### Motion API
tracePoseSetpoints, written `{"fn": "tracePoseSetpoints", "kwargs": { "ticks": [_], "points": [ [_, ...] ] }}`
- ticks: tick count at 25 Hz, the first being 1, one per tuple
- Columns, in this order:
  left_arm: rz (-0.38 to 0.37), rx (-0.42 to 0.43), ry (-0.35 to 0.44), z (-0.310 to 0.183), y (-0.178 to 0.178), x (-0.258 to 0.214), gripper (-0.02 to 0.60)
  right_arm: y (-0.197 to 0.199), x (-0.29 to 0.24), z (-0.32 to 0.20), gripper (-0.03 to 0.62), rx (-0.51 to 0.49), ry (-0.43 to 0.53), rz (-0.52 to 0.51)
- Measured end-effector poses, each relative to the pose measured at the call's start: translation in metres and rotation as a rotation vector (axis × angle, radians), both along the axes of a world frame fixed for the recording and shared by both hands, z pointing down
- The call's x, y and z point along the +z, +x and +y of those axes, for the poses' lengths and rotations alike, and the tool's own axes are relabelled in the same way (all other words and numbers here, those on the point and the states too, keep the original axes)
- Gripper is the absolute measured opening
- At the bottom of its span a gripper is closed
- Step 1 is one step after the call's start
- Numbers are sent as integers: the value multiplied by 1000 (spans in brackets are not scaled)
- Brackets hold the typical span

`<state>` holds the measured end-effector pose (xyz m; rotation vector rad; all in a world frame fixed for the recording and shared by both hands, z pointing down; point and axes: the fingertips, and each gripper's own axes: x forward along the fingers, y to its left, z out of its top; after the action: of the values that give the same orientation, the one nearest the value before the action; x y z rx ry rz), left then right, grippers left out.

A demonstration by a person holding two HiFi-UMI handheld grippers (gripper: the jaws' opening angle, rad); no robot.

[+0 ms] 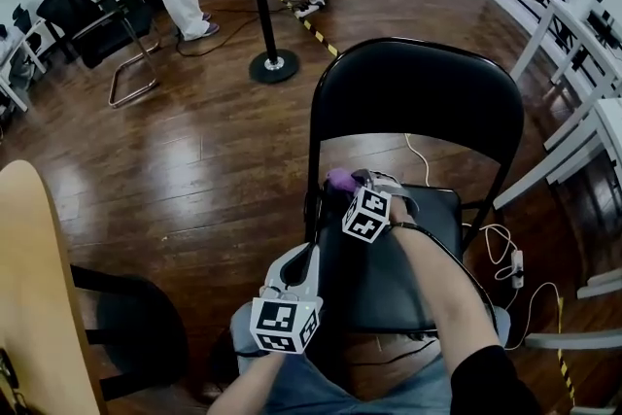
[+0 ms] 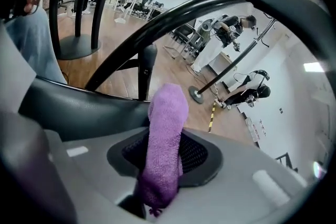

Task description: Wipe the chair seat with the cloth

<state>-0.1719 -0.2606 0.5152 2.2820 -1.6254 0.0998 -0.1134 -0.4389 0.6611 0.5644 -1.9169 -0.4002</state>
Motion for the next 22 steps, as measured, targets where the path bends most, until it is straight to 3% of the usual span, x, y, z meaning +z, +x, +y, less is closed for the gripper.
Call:
{"fn": "tracePoseSetpoints", "kwargs": {
  "ticks": [8,22],
  "points": [
    [3,-8,17,5,-4,-5,3,-5,0,18,118,-4,7,4],
    [-5,22,67,38,14,-27,3,-8,-6,124,118,-48,-45,-42]
  ]
}}
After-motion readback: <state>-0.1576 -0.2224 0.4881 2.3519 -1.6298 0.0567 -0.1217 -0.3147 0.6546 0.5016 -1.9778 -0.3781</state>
